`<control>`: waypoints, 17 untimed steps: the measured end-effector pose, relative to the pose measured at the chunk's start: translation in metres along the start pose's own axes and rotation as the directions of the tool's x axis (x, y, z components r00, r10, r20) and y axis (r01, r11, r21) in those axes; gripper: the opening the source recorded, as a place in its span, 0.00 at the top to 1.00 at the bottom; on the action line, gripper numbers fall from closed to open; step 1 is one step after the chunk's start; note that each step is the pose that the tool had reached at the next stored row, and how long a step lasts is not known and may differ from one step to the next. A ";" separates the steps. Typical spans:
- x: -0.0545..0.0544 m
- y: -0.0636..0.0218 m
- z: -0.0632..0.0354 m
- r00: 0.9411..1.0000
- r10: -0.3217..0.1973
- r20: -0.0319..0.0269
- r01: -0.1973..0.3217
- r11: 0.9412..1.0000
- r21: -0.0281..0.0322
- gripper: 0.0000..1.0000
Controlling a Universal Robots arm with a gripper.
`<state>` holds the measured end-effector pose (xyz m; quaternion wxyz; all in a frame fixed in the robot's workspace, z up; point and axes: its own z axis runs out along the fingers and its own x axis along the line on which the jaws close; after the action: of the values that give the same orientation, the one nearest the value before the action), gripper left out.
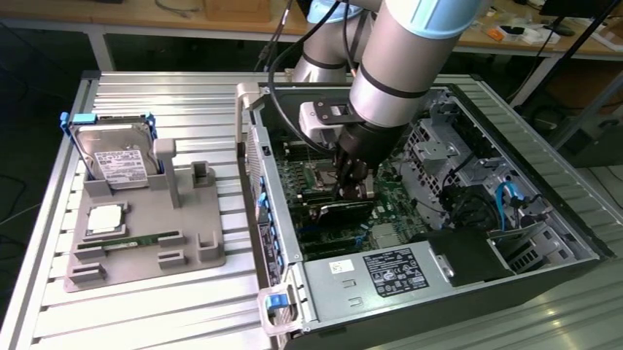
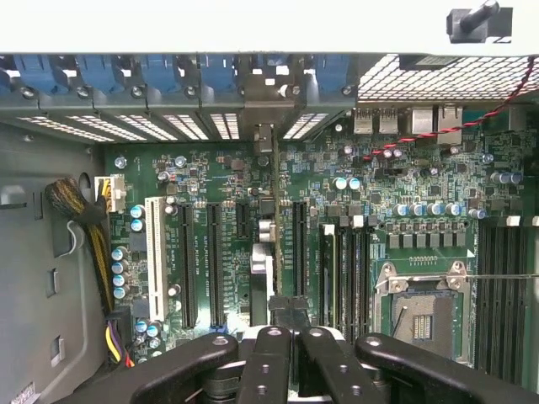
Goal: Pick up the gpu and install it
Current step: 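Insert the gpu into the slot, then press down on the gpu until it lock into place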
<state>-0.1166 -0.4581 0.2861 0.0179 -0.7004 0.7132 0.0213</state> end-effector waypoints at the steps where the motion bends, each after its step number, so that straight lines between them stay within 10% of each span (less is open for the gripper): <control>1: 0.000 0.0000 0.0000 1.000 0.000 0.000 0.000 1.000 0.000 0.90; 11: 0.000 0.0022 -0.0002 1.000 0.000 0.000 0.000 1.000 0.000 0.90; 17: 0.000 0.0217 -0.0001 1.000 0.000 0.000 0.000 1.000 0.000 0.90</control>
<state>-0.1383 -0.4581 0.2864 0.0179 -0.7004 0.7132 0.0213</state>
